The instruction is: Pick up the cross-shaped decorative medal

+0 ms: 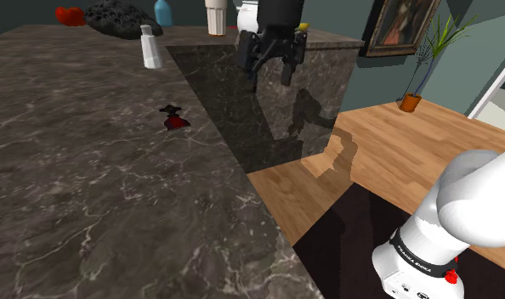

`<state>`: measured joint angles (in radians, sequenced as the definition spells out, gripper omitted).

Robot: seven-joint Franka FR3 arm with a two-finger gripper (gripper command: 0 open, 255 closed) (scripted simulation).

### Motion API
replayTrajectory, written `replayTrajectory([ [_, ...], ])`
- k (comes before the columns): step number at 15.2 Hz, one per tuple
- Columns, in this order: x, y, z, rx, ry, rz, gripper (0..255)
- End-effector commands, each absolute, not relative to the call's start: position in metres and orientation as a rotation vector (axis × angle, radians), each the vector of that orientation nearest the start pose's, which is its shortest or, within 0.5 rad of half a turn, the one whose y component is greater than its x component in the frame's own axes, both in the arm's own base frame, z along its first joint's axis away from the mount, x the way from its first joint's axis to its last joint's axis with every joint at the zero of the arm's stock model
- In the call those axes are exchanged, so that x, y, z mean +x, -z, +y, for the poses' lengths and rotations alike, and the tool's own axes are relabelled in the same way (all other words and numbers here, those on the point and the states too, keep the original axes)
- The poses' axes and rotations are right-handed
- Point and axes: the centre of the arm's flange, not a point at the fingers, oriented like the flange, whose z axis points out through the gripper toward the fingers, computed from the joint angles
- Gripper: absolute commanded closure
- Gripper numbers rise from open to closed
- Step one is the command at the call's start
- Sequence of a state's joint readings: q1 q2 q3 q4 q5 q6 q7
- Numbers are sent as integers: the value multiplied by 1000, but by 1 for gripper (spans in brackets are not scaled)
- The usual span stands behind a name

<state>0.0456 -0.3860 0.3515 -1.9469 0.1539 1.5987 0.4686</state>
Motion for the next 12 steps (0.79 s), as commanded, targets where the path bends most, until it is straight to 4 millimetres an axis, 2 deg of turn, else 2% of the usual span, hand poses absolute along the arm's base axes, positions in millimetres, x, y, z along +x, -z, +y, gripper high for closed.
replayTrajectory([
  [1, 400, -627, 237, -3112, -3, 165, 0],
  [12, 461, -630, 374, -3131, -51, 224, 0],
])
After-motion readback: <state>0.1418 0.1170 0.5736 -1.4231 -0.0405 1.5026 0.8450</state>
